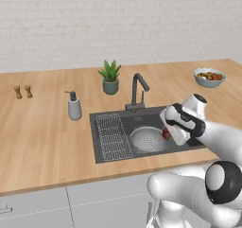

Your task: Put the colander in the sink, put the mango in the colander, and turn on the sink faucet and pour water over the colander.

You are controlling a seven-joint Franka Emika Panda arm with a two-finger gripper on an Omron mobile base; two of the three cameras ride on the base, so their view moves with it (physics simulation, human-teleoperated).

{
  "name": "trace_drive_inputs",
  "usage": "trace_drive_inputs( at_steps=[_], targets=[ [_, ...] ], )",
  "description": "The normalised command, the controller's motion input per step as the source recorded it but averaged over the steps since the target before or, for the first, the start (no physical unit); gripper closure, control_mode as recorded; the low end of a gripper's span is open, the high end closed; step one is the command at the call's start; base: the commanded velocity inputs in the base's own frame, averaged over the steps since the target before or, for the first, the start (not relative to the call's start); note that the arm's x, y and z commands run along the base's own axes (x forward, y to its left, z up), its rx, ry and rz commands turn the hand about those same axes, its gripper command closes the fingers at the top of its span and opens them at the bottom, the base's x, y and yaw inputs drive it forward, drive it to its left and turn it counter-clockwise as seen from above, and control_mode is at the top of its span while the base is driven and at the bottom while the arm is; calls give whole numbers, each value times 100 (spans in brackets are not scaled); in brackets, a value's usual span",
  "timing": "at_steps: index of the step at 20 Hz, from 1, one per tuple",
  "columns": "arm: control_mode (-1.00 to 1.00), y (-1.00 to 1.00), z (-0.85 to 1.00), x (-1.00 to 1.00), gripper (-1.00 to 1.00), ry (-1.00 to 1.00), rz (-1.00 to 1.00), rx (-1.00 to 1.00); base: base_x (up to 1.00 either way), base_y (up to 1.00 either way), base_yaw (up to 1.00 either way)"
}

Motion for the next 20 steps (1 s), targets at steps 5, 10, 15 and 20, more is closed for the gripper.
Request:
trace_drive_inputs(
  at_steps=[5, 10, 15, 20],
  targets=[
    [-100, -1, -8, 82, 100, 14, -2, 11, 0, 0, 0],
    [-100, 0, -21, 65, 100, 16, 0, 3, 0, 0, 0],
    [-100, 0, -43, 29, 100, 21, -1, 0, 0, 0, 0],
    [-100, 0, -49, 1, 100, 18, -2, 6, 0, 0, 0]
  ],
)
